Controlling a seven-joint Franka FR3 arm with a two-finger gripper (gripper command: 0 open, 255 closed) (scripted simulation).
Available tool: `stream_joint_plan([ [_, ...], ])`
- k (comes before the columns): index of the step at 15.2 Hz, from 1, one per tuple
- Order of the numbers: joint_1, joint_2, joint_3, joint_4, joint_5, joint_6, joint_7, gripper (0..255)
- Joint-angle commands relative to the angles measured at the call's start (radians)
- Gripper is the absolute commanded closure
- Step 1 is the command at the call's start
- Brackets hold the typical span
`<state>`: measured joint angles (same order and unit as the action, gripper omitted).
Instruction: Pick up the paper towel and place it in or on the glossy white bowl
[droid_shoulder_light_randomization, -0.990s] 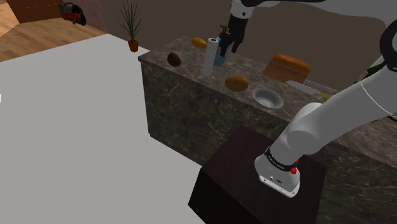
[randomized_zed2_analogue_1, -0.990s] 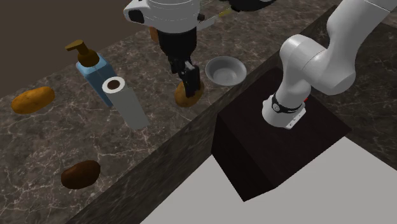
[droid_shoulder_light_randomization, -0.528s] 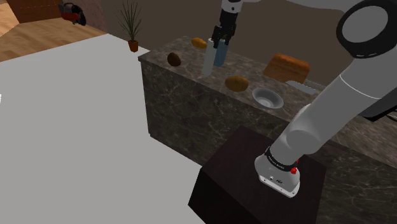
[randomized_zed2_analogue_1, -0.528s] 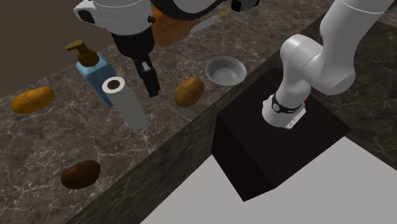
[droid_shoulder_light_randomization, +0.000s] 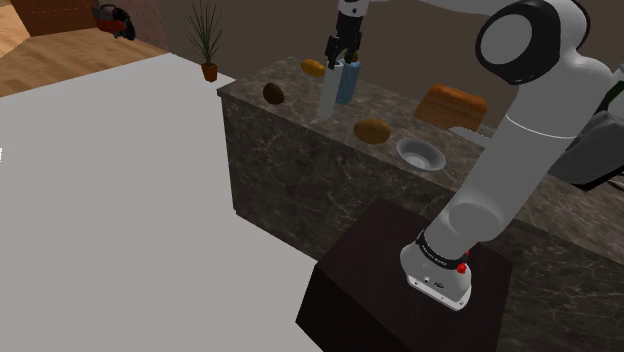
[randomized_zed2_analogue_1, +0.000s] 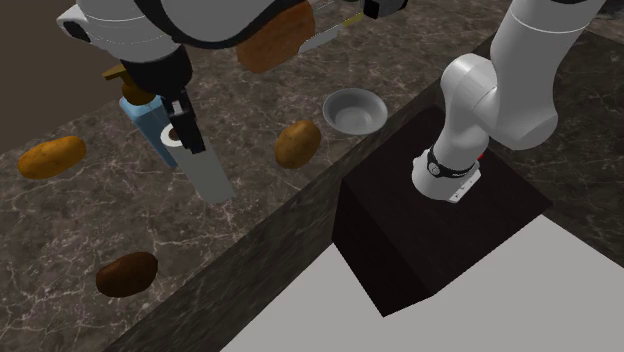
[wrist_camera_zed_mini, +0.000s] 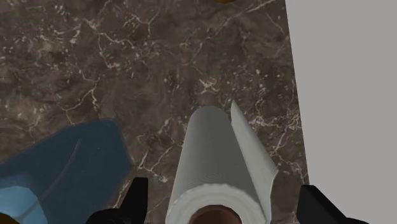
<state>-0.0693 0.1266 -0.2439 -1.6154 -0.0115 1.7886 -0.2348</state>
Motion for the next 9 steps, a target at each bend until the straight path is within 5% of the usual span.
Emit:
stream_joint_plan([
  [1,-0.001,0.005,-0.001,-0.018,0.001,0.024,-0.002,0],
  [9,-0.002,0.009,-0.001,-0.062,0.002,0.071,-0.002,0],
])
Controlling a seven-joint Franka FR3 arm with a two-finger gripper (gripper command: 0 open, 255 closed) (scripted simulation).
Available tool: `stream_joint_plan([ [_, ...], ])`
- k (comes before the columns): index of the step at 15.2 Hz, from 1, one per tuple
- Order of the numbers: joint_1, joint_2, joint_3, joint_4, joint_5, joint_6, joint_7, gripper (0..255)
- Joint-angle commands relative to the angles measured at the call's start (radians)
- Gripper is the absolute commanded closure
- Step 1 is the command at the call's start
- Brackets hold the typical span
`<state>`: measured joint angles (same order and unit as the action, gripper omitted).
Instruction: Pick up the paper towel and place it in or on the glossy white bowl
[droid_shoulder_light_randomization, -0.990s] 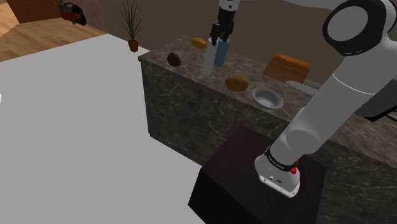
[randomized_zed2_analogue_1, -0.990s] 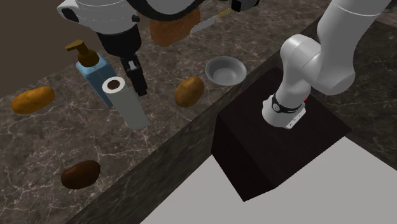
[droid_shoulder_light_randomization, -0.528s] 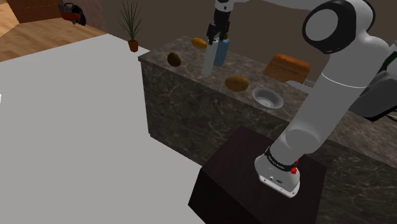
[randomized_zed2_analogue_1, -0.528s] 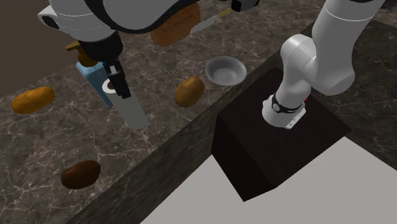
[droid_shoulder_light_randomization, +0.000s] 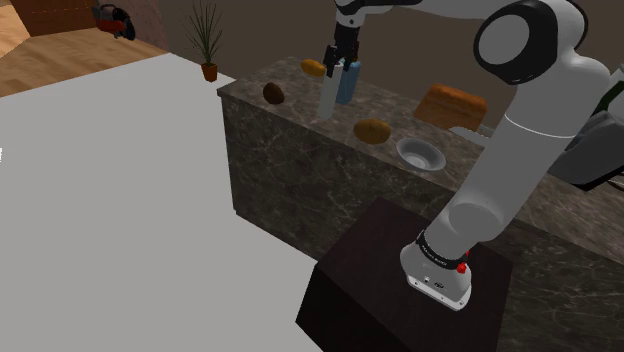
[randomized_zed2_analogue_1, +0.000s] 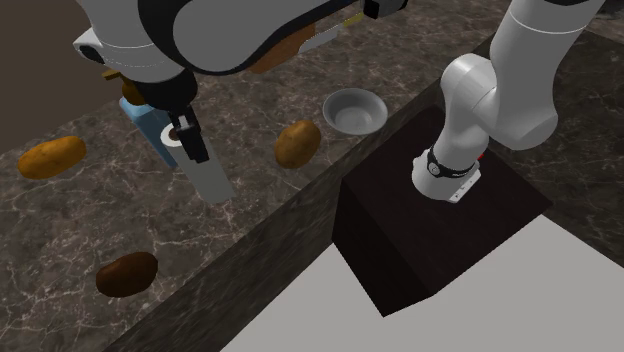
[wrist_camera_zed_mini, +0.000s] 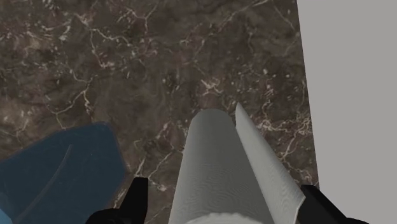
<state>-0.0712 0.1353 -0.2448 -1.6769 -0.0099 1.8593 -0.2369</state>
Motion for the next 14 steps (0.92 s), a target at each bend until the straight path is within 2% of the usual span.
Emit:
stream_joint_plan([
  [1,0.0,0.0,0.0,-0.001,0.0,0.001,0.0,0],
  [3,0.0,0.0,0.0,0.0,0.0,0.0,0.0,0],
  [4,0.0,0.0,0.0,0.0,0.0,0.0,0.0,255],
  [14,0.0,-0.001,0.0,0.012,0.0,-0.013,0.0,255],
])
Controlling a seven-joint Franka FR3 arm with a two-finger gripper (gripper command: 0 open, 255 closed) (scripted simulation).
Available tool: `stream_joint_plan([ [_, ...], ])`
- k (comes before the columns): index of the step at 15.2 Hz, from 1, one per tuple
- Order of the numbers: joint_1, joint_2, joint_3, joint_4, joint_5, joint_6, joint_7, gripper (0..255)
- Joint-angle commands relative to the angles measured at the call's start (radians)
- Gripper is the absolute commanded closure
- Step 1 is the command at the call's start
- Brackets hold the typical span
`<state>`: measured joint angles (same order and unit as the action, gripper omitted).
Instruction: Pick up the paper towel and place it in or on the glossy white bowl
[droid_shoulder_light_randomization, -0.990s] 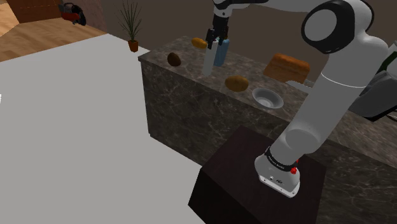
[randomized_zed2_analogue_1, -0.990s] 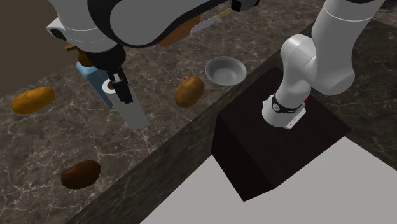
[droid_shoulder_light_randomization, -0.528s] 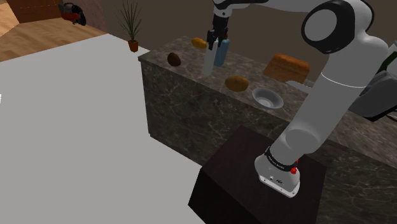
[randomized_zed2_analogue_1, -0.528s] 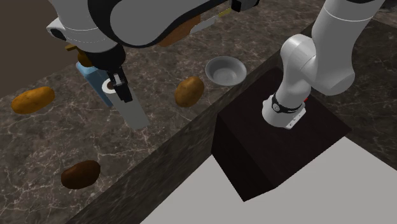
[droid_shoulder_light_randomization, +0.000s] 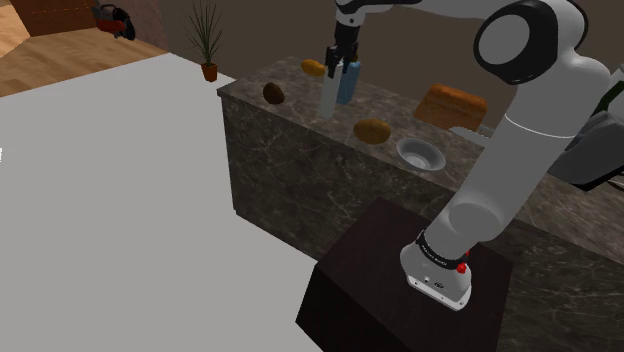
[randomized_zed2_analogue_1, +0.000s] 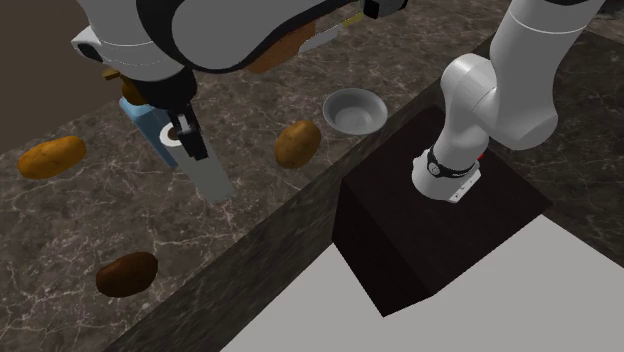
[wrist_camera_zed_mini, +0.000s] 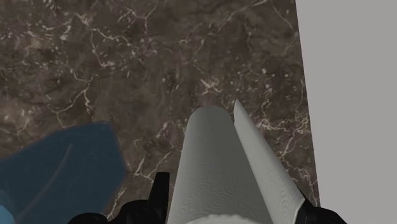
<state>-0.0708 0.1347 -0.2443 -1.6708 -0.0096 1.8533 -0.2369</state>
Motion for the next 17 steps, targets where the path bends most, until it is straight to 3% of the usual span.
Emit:
stream_joint_plan([
  [1,-0.001,0.0,-0.001,0.019,0.0,-0.02,-0.001,255],
  [17,-0.009,0.035,-0.004,0.282,0.009,-0.248,-0.013,255],
])
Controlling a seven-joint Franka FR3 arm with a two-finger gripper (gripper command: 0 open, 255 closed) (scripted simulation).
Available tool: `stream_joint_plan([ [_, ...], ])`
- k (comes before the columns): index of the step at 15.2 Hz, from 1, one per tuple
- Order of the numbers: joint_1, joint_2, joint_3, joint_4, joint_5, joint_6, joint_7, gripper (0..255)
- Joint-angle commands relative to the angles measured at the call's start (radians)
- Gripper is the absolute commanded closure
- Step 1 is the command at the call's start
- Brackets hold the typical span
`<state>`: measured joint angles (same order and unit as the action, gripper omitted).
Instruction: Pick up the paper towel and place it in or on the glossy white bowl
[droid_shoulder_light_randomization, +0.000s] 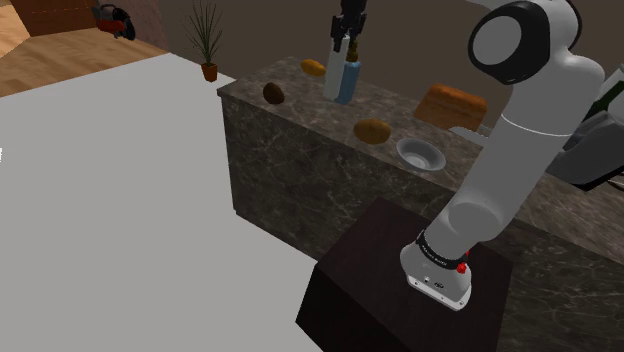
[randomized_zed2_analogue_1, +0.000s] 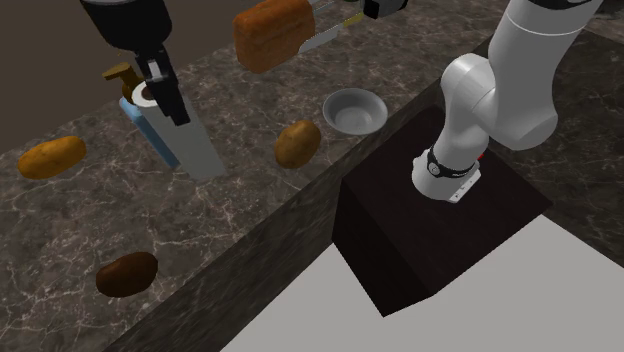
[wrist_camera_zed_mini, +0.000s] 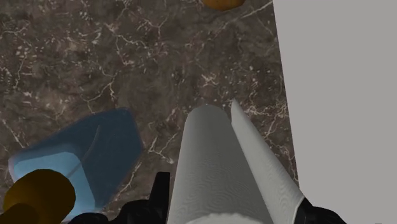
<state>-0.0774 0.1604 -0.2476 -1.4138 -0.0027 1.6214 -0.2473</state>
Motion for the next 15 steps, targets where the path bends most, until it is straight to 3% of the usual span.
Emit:
stream_joint_plan([
  [1,-0.003,0.014,-0.001,0.045,0.004,-0.032,-0.004,255],
  [5,-0.008,0.038,-0.003,0.132,0.01,-0.096,-0.009,255],
  [15,-0.006,-0.369,-0.006,-0.279,-0.09,-0.078,-0.017,255],
])
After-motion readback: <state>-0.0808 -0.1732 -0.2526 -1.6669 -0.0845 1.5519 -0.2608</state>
